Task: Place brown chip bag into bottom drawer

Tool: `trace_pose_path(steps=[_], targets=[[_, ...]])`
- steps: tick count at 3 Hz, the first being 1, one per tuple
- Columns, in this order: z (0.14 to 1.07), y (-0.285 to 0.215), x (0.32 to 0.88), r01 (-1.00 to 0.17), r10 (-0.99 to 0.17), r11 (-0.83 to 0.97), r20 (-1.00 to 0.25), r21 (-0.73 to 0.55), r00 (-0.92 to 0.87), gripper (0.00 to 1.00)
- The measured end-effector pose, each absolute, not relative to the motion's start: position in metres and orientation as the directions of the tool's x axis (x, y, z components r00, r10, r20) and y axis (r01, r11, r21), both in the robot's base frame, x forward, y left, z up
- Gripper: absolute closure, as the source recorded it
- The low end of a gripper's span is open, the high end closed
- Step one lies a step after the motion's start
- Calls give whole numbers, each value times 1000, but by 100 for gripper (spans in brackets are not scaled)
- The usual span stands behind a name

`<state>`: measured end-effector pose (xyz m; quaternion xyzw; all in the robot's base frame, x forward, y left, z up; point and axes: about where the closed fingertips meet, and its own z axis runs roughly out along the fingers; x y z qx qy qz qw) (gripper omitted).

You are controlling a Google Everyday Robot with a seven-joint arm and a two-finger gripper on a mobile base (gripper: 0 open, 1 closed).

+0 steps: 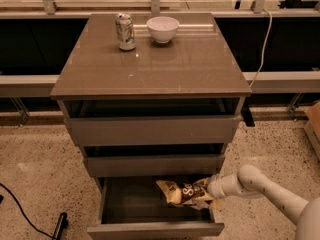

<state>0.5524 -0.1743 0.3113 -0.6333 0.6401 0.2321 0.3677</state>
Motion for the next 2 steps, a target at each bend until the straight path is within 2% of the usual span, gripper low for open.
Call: trace_pose_path(steps=[1,2], targets=[[281,-165,561,-976,-657,75,-746,-204,105,86],[266,-160,565,-969,-660,72,-739,-236,131,62]])
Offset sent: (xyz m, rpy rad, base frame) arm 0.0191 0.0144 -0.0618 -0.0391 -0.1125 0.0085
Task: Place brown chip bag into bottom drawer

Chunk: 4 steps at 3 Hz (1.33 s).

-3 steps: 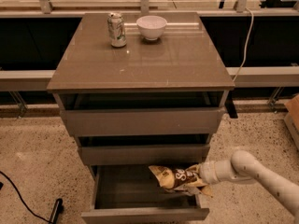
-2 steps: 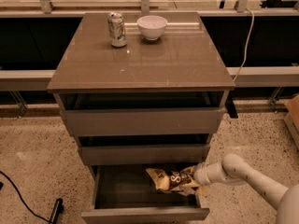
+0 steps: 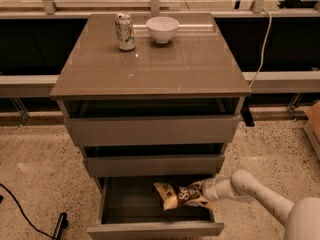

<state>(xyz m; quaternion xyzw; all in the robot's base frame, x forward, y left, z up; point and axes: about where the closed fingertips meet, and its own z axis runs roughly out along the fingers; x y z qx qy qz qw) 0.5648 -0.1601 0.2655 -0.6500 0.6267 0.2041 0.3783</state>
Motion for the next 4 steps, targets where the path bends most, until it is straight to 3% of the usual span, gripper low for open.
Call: trace_pose_path(steps=[2,3,4], targets=[[263,-155,563,-971,-656,67,-743,-231,132,16],[262,-152,562,-971,-654,64,-745,-229,132,0],[262,-152,562,-971,-654,64,-745,-229,132,0]])
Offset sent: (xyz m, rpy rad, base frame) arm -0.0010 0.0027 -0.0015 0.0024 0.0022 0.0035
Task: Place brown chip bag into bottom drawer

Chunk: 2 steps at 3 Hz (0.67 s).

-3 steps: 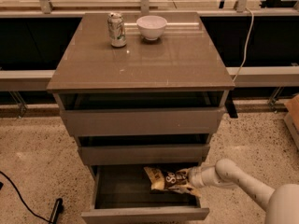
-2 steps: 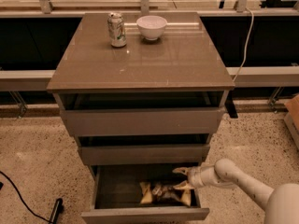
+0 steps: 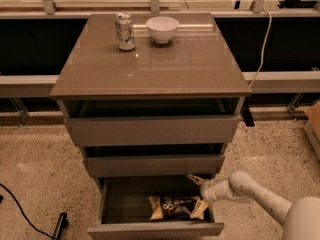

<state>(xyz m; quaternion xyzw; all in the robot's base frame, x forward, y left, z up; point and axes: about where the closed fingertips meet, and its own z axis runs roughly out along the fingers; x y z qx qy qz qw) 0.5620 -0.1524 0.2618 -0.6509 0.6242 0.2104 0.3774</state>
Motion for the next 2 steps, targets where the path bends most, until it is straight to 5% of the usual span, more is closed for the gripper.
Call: trace_pose_path(steps=[1,2], targets=[[270,-159,546,-972,-663,46,-734,-231,143,0],[278,-181,508,-968,-675,47,-722,-248,152,18]])
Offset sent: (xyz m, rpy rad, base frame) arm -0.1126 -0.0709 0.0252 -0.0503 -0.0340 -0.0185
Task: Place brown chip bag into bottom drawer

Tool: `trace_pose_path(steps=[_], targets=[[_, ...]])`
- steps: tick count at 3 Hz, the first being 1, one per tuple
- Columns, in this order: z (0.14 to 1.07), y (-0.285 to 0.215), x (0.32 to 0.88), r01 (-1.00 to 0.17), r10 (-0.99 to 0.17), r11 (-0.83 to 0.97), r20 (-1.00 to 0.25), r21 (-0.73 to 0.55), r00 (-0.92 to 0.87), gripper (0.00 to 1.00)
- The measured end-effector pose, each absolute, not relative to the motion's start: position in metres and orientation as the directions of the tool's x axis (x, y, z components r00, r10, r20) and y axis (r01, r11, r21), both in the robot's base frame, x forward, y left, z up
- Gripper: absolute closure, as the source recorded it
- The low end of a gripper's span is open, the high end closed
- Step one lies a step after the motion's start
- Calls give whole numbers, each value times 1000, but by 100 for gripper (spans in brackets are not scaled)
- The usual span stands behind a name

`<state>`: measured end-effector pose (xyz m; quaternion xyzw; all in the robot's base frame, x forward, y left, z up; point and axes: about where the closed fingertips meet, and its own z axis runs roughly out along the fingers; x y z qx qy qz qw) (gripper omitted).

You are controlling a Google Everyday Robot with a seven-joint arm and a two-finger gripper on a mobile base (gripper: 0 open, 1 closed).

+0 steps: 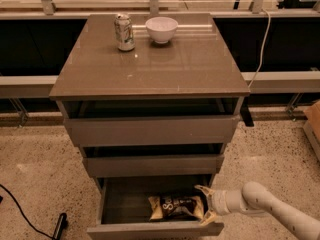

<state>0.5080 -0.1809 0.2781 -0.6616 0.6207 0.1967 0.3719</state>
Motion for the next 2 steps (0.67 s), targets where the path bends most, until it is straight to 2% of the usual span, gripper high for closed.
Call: trace_pose_path(steps=[1,2], targets=[[293,-213,472,-961,-647,85,-748,-261,146,19],[292,-218,467,-962,-646,94,-751,-258,139,0]])
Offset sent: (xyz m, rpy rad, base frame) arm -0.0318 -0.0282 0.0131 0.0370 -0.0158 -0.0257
